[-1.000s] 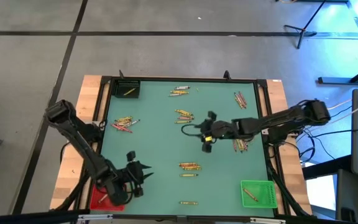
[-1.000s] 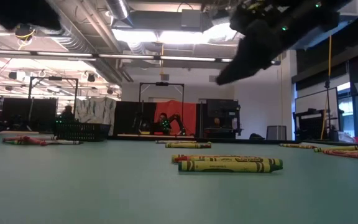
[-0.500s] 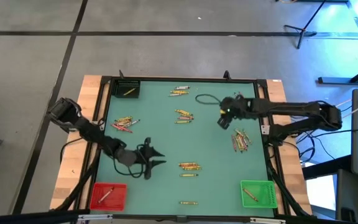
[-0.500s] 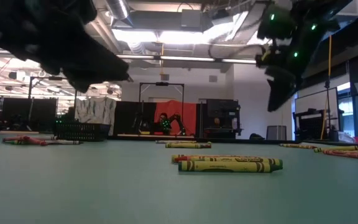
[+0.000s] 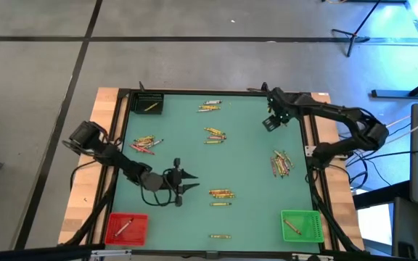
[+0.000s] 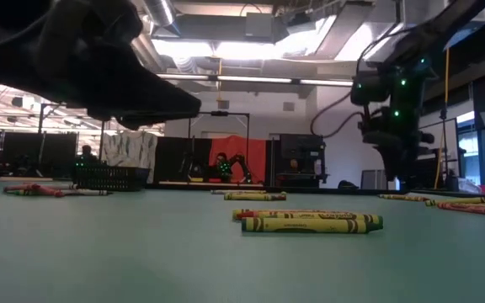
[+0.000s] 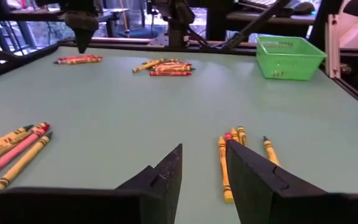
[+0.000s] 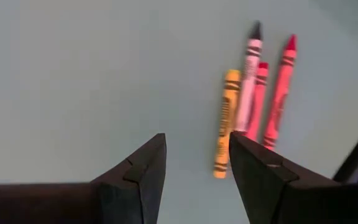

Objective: Sort crayons
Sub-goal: Put the yellow crayon into the black bin

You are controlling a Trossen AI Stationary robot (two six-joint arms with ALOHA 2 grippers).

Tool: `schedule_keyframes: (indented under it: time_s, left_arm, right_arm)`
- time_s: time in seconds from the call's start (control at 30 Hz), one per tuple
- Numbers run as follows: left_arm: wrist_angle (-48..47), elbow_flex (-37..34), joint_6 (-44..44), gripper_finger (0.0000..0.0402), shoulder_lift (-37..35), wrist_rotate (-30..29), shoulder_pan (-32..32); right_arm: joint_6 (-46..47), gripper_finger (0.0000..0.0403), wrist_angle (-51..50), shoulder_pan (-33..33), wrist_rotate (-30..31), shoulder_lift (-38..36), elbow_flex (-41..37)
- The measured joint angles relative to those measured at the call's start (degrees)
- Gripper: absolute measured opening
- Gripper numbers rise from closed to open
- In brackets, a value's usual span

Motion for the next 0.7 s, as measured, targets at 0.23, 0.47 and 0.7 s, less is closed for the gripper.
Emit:
schedule_keyframes:
  time_s: [0.23,0.47,0.7]
  left_arm:
    - [0.6,0.0,0.7,0.0108,0.3,1.3,1.1]
    - [3.0,0.0,3.1,0.0108,0.3,1.2,3.1]
    - [3.0,0.0,3.0,0.0108,0.3,1.2,3.5]
  right_arm:
    - [-1.1,0.0172,1.4,-3.8,0.0,3.1,0.0]
    - [-1.1,0.0172,1.3,-3.8,-0.7,5.9,0.0]
    - [-1.1,0.0172,1.6,-3.8,-1.2,9.0,0.0]
